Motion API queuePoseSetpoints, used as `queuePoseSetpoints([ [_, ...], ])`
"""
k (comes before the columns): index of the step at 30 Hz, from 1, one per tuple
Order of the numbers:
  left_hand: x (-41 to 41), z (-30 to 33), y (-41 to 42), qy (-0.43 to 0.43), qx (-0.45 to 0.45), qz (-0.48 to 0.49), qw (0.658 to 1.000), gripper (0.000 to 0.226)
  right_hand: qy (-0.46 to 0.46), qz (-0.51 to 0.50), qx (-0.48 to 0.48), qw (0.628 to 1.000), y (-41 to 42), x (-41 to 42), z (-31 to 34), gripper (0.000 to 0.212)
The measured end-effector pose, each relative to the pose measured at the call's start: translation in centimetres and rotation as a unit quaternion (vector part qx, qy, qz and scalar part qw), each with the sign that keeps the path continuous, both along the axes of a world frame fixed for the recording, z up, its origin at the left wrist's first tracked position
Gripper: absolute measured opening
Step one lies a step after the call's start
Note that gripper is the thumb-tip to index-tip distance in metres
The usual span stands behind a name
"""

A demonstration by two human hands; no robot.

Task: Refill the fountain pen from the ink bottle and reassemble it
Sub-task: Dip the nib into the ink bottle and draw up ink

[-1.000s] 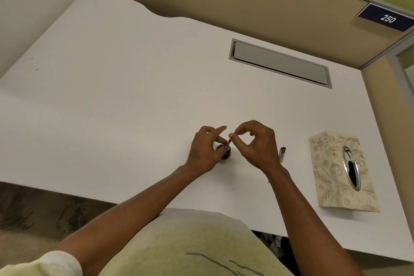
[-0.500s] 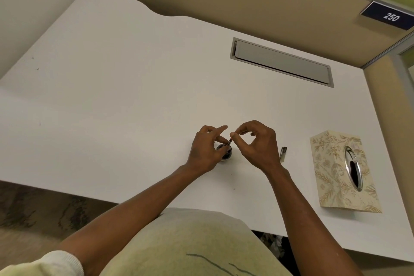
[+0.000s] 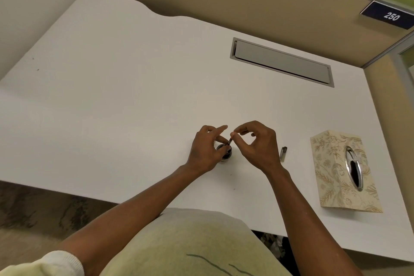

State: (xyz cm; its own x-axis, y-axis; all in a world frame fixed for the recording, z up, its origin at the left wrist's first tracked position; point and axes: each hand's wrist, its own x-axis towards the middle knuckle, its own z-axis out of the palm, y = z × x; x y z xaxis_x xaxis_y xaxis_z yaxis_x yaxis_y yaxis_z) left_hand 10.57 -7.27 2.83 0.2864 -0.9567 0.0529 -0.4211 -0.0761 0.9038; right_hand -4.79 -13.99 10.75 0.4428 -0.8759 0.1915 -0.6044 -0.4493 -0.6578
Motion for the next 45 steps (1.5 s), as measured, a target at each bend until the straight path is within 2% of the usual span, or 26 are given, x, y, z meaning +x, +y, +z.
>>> queuePoseSetpoints([
  [16,-0.01,-0.11,-0.02,-0.007,0.002,0.004,1.0,0.059,-0.007,0.011,-0.004,1.0,0.02,-0.21,0.14,0.013],
  [21,-0.02,-0.07,-0.07,-0.006,-0.001,0.004,1.0,0.059,-0.002,0.015,-0.017,1.0,-0.18,-0.07,0.35,0.007],
  [25,0.0,-0.3,-0.02,-0.002,0.005,0.005,1.0,0.059,0.003,0.005,-0.014,1.0,-0.18,0.05,0.32,0.014],
  [36,-0.02,-0.36,-0.1,0.002,0.001,0.002,1.0,0.06,-0.005,0.023,-0.016,1.0,-0.23,0.05,0.29,0.006],
  [45,0.02,-0.27,-0.13,0.003,0.004,0.003,1.0,0.06,-0.008,0.01,0.002,1.0,-0.15,0.12,0.09,0.009],
])
